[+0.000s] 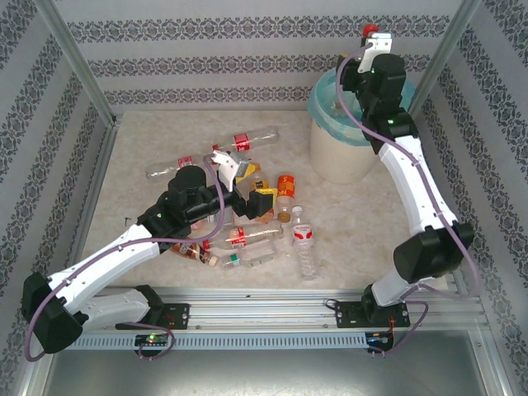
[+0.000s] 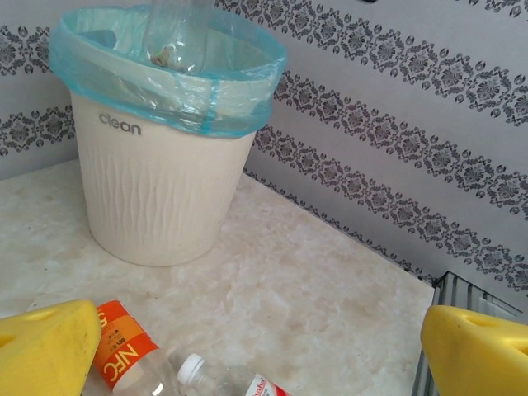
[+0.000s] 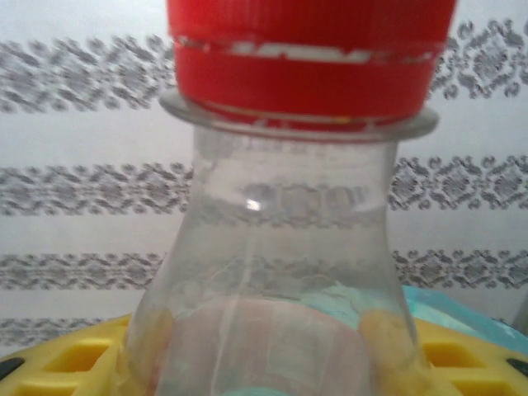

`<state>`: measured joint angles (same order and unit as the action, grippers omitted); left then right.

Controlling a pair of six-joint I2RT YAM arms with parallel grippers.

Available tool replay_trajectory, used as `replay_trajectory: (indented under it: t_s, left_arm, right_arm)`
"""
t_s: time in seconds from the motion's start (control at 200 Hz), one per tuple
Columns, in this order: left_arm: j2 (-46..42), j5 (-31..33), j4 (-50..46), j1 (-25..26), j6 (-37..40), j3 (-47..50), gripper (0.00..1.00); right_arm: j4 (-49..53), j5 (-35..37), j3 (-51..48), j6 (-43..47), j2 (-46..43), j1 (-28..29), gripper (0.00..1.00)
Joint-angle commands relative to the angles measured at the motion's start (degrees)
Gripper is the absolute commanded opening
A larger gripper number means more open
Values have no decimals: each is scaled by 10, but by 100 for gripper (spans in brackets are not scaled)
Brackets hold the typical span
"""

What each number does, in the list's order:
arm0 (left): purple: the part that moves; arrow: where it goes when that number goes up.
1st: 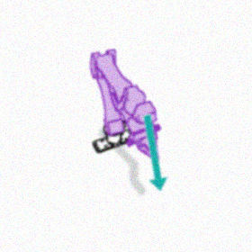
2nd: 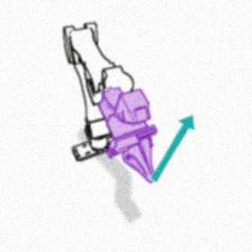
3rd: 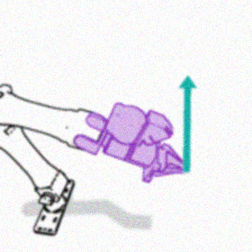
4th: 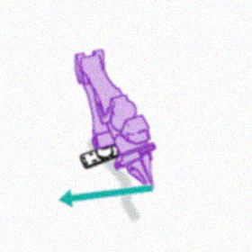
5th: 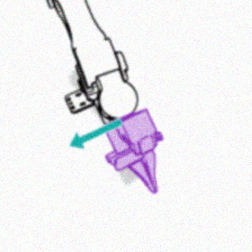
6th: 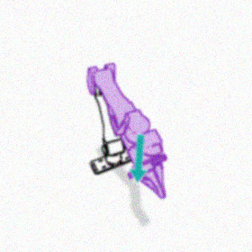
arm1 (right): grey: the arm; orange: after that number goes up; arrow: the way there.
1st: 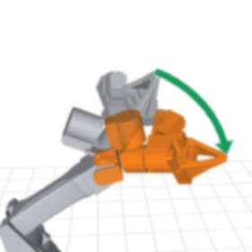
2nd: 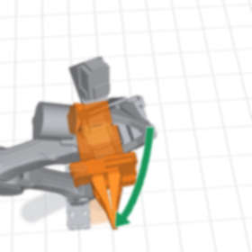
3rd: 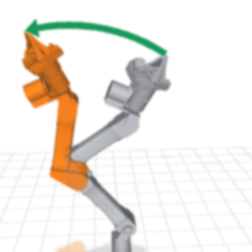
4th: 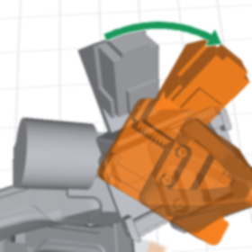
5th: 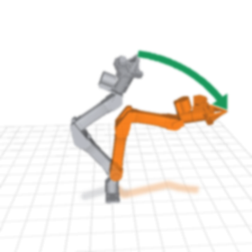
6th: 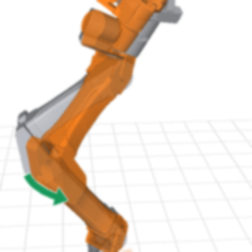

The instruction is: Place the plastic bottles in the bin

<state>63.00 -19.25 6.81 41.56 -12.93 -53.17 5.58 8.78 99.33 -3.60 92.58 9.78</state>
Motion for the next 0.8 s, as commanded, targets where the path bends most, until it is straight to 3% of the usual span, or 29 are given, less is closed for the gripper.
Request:
replay_trajectory:
  t_s: [0.0,0.48,0.794]
  left_arm:
    - [-1,-7,1,3,-12,-17,100]
    - [37,5,21,3,-12,-6,99]
    - [48,9,25,3,-15,1,99]
  right_arm:
    - [-36,31,17,4,27,-13,46]
    - [-64,-37,-46,14,115,-34,51]
    - [-46,-53,-30,14,156,-40,53]
